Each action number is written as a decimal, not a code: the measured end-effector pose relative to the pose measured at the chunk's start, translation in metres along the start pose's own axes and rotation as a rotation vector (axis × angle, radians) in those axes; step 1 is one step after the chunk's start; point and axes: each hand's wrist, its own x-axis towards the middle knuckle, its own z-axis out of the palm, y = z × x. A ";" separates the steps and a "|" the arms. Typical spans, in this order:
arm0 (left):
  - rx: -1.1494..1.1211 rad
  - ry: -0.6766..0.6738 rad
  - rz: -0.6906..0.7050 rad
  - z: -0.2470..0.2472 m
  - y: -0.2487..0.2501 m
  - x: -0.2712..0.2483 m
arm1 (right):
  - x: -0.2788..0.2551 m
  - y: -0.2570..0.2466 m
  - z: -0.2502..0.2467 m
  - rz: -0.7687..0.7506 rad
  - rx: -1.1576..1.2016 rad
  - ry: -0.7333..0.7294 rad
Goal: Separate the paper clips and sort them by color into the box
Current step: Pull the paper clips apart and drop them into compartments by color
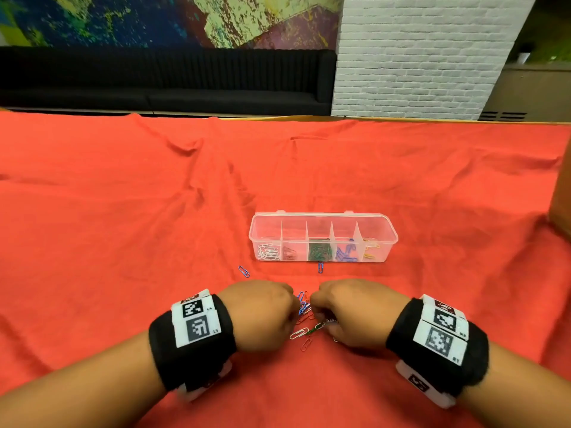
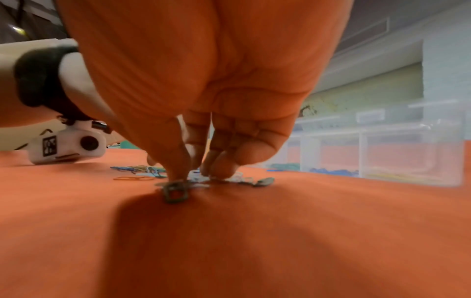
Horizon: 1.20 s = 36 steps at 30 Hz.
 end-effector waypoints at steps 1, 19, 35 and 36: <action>0.012 0.003 0.004 0.000 0.003 0.000 | 0.000 0.001 0.000 0.009 0.028 0.000; -0.112 0.336 -0.260 -0.018 -0.006 -0.010 | -0.006 0.017 -0.013 0.062 0.291 0.073; -1.533 0.200 -0.216 -0.001 0.004 0.005 | -0.006 0.015 -0.010 0.210 1.689 0.141; -1.465 0.234 -0.230 0.001 0.006 0.008 | -0.005 0.014 -0.008 0.212 1.701 0.150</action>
